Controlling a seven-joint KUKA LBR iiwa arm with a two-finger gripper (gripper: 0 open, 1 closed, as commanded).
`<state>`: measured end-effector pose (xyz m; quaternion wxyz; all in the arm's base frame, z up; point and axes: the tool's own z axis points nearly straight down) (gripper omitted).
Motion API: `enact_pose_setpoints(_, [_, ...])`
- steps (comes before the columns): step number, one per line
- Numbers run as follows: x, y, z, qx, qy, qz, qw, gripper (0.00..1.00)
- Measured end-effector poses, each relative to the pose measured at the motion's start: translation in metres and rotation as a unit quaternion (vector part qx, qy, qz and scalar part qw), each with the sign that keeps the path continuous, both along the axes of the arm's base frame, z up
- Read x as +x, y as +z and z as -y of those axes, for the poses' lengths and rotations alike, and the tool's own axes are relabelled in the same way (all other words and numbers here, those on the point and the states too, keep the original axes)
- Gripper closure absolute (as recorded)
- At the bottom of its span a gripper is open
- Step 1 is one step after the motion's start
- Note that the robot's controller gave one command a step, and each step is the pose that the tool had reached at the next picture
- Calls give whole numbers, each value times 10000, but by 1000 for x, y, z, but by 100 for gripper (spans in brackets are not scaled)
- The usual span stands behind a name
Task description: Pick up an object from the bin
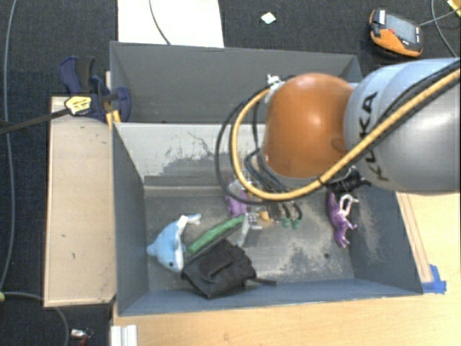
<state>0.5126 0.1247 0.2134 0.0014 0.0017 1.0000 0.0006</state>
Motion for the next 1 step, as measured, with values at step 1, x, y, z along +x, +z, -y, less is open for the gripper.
enact_pose_setpoints(1, [-12,-143,4,14,432,31,9991,0])
